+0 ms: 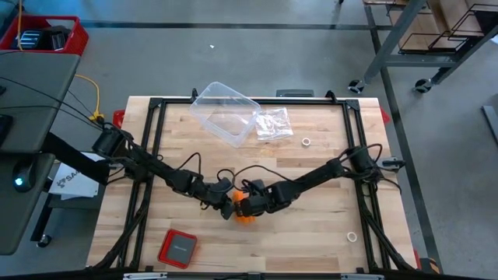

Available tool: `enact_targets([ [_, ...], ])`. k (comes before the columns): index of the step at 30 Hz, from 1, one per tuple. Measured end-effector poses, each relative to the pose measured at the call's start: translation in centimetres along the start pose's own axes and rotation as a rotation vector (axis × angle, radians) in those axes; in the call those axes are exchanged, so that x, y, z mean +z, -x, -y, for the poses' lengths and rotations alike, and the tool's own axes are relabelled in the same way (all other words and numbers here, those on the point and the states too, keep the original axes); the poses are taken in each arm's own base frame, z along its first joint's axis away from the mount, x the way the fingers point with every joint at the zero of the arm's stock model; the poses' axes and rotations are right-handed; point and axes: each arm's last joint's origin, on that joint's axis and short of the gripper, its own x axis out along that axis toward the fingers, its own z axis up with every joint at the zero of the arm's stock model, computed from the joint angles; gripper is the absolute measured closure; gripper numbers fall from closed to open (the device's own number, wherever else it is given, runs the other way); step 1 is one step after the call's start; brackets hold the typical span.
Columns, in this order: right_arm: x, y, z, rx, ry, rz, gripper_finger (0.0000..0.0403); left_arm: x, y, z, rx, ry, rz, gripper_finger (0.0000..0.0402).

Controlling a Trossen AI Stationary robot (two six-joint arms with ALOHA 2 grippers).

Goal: Roll bandage
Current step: Roll the orange bandage

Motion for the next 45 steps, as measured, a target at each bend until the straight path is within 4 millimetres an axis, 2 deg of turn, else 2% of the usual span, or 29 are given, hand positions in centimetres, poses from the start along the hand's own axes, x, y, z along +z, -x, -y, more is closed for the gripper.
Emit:
enact_targets([
  [5, -0.2, -1.1, 0.2, -0.007, -0.002, -0.009, 0.0403, -0.1, -0.4, -0.4, 0.014, 0.000, -0.008, 0.0401],
  [11, -0.7, -0.8, 1.4, -0.142, 0.004, -0.044, 0.0403, -0.3, -1.0, -0.7, 0.022, 0.013, -0.023, 0.0402],
  [17, -2.8, 0.4, 2.6, -0.270, -0.009, -0.078, 0.0403, -0.4, -1.0, -0.7, 0.028, -0.003, -0.028, 0.0402],
  [27, -6.7, 1.8, 4.0, -0.379, -0.076, -0.070, 0.0403, -0.5, -1.0, -0.6, -0.020, -0.068, -0.095, 0.0402],
  [36, -6.2, 3.1, 5.0, -0.488, 0.000, -0.024, 0.0403, -1.1, -1.0, -0.4, -0.128, -0.160, -0.271, 0.0401],
  [41, -5.6, 3.0, 5.1, -0.501, 0.084, -0.034, 0.0403, -1.0, -1.0, -0.4, -0.130, -0.154, -0.270, 0.0401],
  [45, -5.4, 3.0, 5.0, -0.492, 0.085, -0.035, 0.0403, -1.0, -1.0, -0.3, -0.131, -0.140, -0.267, 0.0401],
])
